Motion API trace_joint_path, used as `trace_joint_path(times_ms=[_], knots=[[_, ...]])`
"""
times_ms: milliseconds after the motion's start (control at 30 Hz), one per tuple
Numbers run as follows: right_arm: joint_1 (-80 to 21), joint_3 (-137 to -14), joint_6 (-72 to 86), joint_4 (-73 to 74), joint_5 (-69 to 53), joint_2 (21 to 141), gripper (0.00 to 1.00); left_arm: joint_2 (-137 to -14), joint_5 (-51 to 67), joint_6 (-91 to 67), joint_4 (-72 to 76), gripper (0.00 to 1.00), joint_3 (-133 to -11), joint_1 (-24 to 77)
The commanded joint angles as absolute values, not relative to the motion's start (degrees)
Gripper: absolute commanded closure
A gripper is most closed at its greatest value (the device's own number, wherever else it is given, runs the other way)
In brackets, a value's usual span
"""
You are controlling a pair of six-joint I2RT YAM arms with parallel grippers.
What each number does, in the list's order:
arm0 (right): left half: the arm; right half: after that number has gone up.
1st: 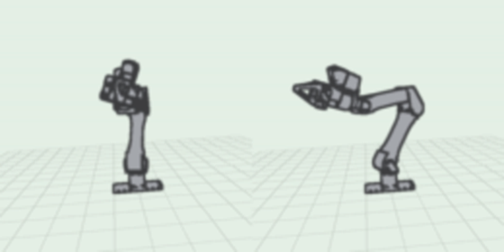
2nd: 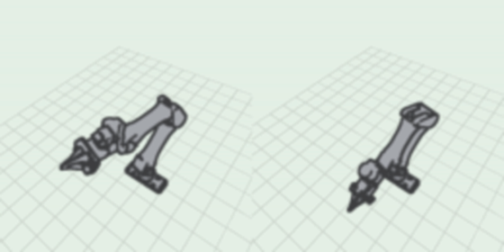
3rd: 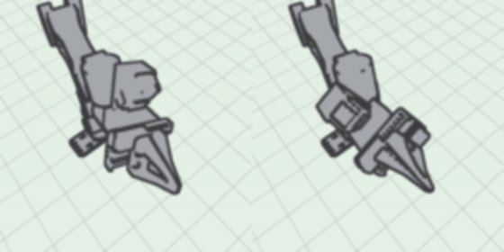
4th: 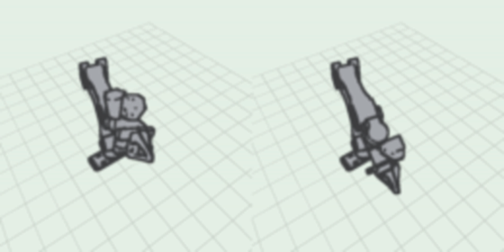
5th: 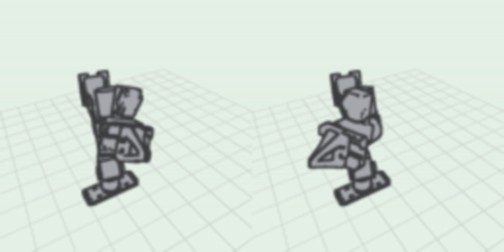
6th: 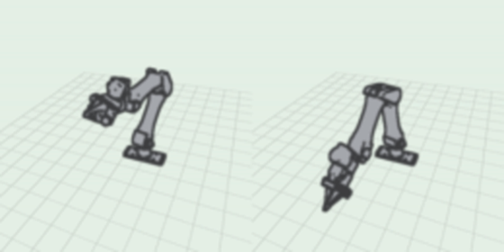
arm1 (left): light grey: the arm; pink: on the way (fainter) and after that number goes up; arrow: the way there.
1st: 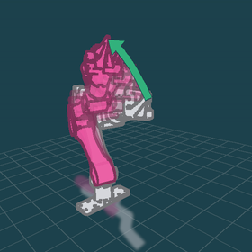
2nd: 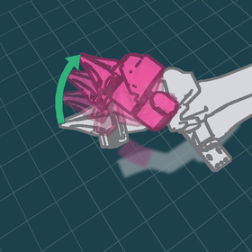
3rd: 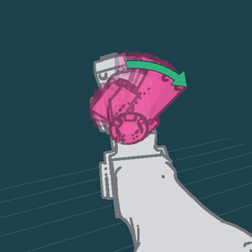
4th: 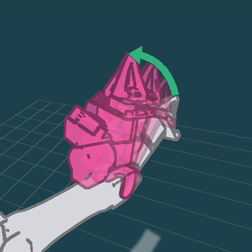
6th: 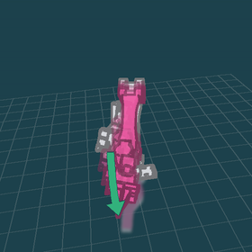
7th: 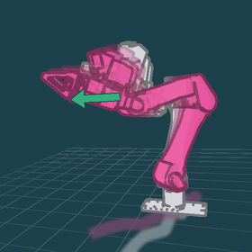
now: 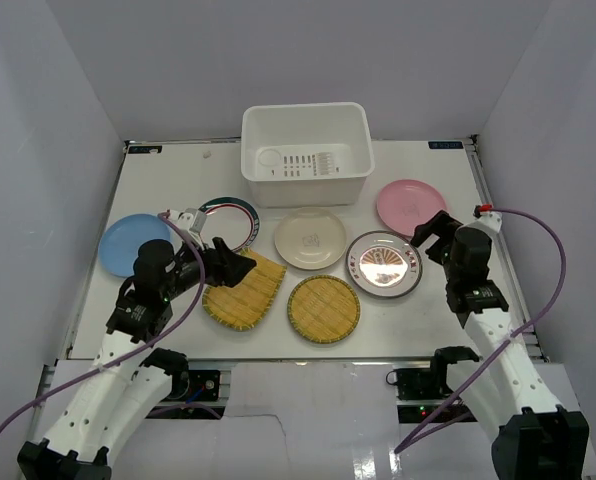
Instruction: Place the plates into the plastic bin on the countertop
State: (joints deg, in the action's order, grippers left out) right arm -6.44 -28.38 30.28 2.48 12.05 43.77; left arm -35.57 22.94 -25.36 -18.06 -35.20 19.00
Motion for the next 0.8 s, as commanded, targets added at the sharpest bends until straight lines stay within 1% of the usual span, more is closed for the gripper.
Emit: trace_joint_path(times_ms=[0,33,67,233,367,400,467,500,533,567,667,767], knots=[[-5.98,-29.00,28.65,-1.66,26.87,49.64,0.05,-36.12,23.38,-24.43,-22.05,0.14,-37.70,19.60],[-5.89,-29.26,28.57,-2.10,28.72,51.31,0.06,-36.38,22.77,-24.43,-23.02,0.05,-38.31,19.51],[-5.71,-29.44,28.30,-2.72,32.13,54.55,0.07,-36.82,21.02,-24.26,-23.98,0.03,-38.84,19.51],[-1.68,-32.60,31.28,-6.50,33.75,64.85,0.04,-39.98,19.69,-24.86,-29.52,0.02,-41.65,19.69],[-0.44,-35.24,32.95,-8.52,32.26,75.64,0.00,-42.61,15.39,-26.28,-33.74,0.02,-44.37,19.77],[1.39,-35.94,33.66,-8.53,31.56,77.41,0.00,-43.50,12.51,-26.37,-35.84,0.02,-45.25,19.78],[1.67,-37.78,34.27,-8.61,29.28,82.41,0.09,-46.73,9.07,-27.33,-38.13,0.02,-47.36,19.78],[1.84,-38.31,35.06,-8.61,28.57,83.75,0.11,-47.98,6.70,-27.68,-40.23,0.02,-47.89,19.69],[1.93,-38.76,35.33,-9.14,27.69,85.06,0.16,-49.38,5.90,-27.95,-41.38,0.02,-48.42,19.69],[2.02,-39.54,35.59,-9.49,25.68,87.34,0.19,-50.61,5.37,-28.21,-42.18,0.02,-49.12,19.69],[2.55,-41.83,35.51,-9.40,23.91,89.73,0.27,-54.13,3.08,-29.88,-44.64,0.02,-49.40,19.60],[3.34,-42.62,35.51,-10.10,21.45,91.23,0.30,-55.02,0.01,-32.34,-44.56,0.02,-48.78,19.60]])
